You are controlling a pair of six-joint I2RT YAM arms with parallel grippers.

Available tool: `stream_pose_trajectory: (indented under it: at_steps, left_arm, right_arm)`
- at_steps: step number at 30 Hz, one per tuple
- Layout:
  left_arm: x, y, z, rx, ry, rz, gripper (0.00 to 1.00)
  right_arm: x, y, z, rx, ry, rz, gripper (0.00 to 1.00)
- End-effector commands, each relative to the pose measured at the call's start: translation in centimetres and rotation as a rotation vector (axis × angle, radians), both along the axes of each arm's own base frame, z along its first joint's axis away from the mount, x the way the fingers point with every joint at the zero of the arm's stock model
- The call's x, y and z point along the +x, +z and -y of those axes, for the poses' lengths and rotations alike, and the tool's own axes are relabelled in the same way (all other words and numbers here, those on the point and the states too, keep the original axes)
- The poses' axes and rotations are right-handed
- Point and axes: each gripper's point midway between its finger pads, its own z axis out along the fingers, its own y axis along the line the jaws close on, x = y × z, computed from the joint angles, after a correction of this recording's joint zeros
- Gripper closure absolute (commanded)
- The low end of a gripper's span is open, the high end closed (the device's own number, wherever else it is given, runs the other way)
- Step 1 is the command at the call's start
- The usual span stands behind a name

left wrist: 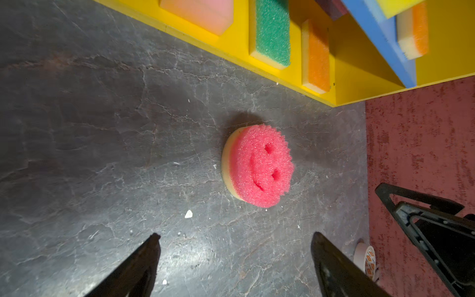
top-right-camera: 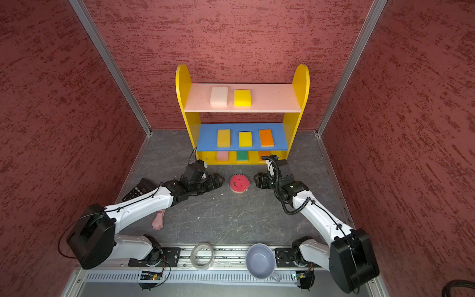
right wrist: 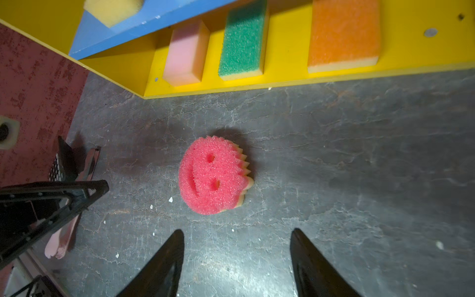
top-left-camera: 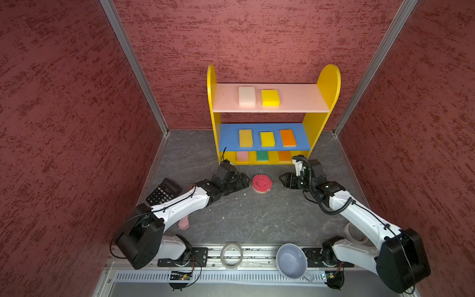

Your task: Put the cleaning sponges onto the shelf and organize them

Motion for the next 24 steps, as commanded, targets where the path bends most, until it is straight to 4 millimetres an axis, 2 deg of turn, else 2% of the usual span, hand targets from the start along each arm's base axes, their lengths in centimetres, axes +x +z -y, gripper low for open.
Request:
stream_pose_trajectory:
  at_steps: [1, 6, 10, 15, 20, 24]
  left_arm:
    - [1.1, -0.3, 2.2, -0.048, -0.023, 0.021, 0.09]
    - [2.2, -2.1, 4.3, -0.064, -0.052, -0.008, 0.11]
    - [2.7, -4.2, 5.5, -0.070, -0.077, -0.053, 0.16]
    - [2.7, -6.1, 6.4, -0.078, -0.089, -0.093, 0.20]
    - [2.7, -6.6, 7.3, -0.091, -0.110, -0.112, 0.26]
    - [2.3, -7.2, 8.4, -0.094, -0.142, -0.131, 0.32]
  right_arm:
    - [1.9, 1.0, -1.0, 0.120, -0.045, 0.068, 0.30]
    - [2.8, -2.1, -2.1, 0.152, -0.037, -0.006, 0.30]
    - [3.2, -4.2, -3.1, 0.179, -0.020, -0.067, 0.30]
    - [3.8, -6.3, -4.0, 0.206, -0.006, -0.122, 0.41]
    - [4.4, -7.5, -4.9, 0.242, 0.000, -0.155, 0.52]
    - [4.7, -7.8, -5.5, 0.278, 0.004, -0.174, 0.69]
